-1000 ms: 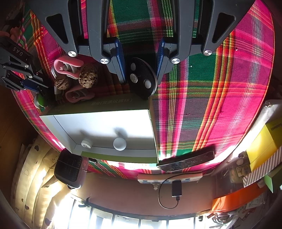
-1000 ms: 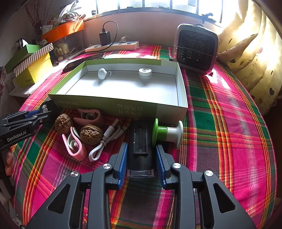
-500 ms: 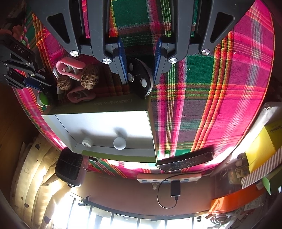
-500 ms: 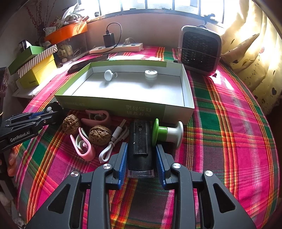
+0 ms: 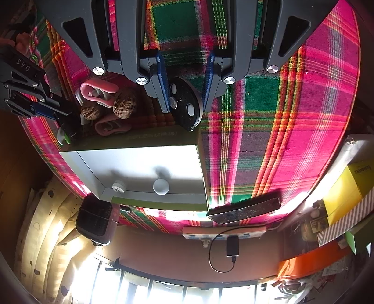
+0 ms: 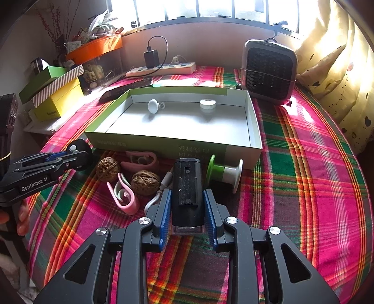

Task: Organize objects
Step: 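Close left tool on the black disc while right tool grips the black cylindrical device, then lift and carry the black disc and black device with both tools into the box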

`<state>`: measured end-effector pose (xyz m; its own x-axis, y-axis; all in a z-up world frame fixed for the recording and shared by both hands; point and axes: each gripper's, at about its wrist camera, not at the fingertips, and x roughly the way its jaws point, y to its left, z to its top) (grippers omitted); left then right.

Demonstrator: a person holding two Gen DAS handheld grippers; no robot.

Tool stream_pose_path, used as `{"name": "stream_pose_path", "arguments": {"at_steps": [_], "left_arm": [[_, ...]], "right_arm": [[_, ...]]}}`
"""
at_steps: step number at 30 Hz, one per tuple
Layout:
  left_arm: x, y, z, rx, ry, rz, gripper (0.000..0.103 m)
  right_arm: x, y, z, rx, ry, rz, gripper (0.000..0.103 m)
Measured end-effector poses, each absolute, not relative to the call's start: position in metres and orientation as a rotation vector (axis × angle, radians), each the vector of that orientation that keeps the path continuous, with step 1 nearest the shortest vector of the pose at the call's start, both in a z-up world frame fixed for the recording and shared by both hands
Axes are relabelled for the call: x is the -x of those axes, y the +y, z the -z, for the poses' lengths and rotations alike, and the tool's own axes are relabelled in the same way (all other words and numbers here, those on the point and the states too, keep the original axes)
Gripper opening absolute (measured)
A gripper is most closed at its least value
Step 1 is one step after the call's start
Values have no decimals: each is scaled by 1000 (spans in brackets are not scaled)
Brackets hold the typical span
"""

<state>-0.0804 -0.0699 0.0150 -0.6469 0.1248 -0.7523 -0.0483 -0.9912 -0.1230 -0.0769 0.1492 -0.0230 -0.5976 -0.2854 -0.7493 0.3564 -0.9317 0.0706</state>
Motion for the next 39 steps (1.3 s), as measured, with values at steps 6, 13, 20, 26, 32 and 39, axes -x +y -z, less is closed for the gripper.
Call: {"name": "stream_pose_path", "arguments": {"at_steps": [6,13,20,26,32,39], "left_arm": [[76,-69,-18,1269,-133,-2769,25],[72,-67,-23,1255,-124,-2770,25],[69,-63,-33,1232,-114,-2771,25],[74,-57,-42,1208,-92,-2766,25],[84,-52,-48,1195,-50,-2780,25],[104,-46,-52,1201,-72,-2741,25]], "right_arm": [[73,148,21,-1153,123,2521,28],[69,147,18,-1141,115,2521,28],[67,148,9,-1116,97,2524,28],[69,149,2,-1097,96,2534,28],[79,150,-6,-1089,93,2546,28],[98,148,-17,-1077,105,2561,28]]}}
